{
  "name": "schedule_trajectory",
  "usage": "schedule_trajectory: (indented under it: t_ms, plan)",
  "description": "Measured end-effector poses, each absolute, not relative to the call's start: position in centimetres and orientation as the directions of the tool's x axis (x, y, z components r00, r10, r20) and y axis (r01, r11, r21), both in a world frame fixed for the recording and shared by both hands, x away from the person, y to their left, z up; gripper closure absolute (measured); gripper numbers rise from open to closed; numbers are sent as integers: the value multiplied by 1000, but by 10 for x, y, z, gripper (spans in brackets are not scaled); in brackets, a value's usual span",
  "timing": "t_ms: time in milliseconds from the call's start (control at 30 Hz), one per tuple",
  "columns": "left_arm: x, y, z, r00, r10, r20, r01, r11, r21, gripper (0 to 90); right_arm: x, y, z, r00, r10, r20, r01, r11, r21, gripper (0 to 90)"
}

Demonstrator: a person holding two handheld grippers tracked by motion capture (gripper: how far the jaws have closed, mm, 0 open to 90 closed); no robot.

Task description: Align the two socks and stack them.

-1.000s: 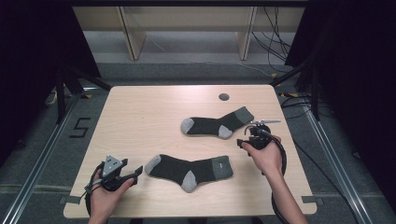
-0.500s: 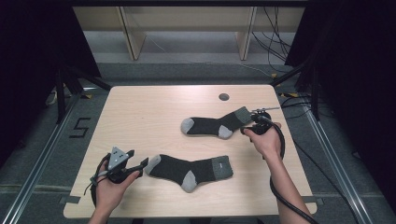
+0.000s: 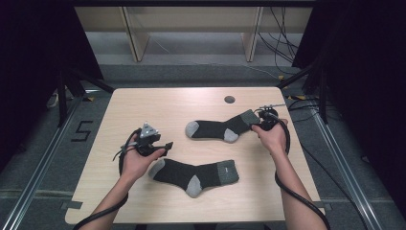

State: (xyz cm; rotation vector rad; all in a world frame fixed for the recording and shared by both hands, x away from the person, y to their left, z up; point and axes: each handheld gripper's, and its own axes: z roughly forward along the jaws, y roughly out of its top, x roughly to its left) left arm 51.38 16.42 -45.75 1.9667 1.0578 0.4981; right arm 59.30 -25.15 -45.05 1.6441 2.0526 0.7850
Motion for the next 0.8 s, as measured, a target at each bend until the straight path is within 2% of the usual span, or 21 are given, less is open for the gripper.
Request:
schedule_trajectory:
  t_ms: [67,100,133,200,300,367,400,500,533,567,667,700,733,800]
  plan:
    - [526,158,-456,568,821,-54,507,-298,809,374,598,-250,-452,-190,979,71,769,104,631,460]
    - [532,154,-455,568,821,-55,513,-301,804,374,601,-253,-452,-209,977,45,766,135,628,460]
    - [538,151,-454,570,820,-54,519,-308,798,374,603,-250,-453,-173,981,86,778,83,622,458]
    - [546,143,-454,568,822,-36,519,-324,791,373,607,-252,-453,-207,977,43,769,135,625,454]
    - [557,130,-455,588,808,-37,518,-341,784,373,608,-247,-452,-208,976,60,769,125,627,452]
    - [563,121,-457,601,799,-29,514,-358,779,380,606,-241,-454,-173,980,97,779,76,622,452]
    - [566,116,-458,604,796,-37,520,-359,775,392,607,-244,-454,-205,975,82,773,110,624,452]
    - [575,103,-463,611,791,-35,530,-376,760,392,603,-241,-456,-205,975,86,774,108,624,451]
    - [578,98,-465,614,789,-28,530,-386,755,390,600,-237,-456,-171,979,108,785,69,616,450]
    - [581,94,-467,619,785,-19,527,-397,751,387,599,-242,-457,-239,970,49,760,155,631,450]
    - [589,82,-471,627,779,-5,525,-419,741,365,594,-243,-454,-248,967,52,744,155,649,450]
    - [592,79,-472,624,781,0,523,-418,743,358,590,-238,-450,-199,975,101,771,92,630,450]
    - [594,76,-474,620,785,0,525,-415,743,353,590,-241,-449,-235,970,69,755,137,642,450]
    - [599,72,-476,619,785,-3,532,-417,737,343,586,-241,-446,-245,968,60,745,149,650,450]
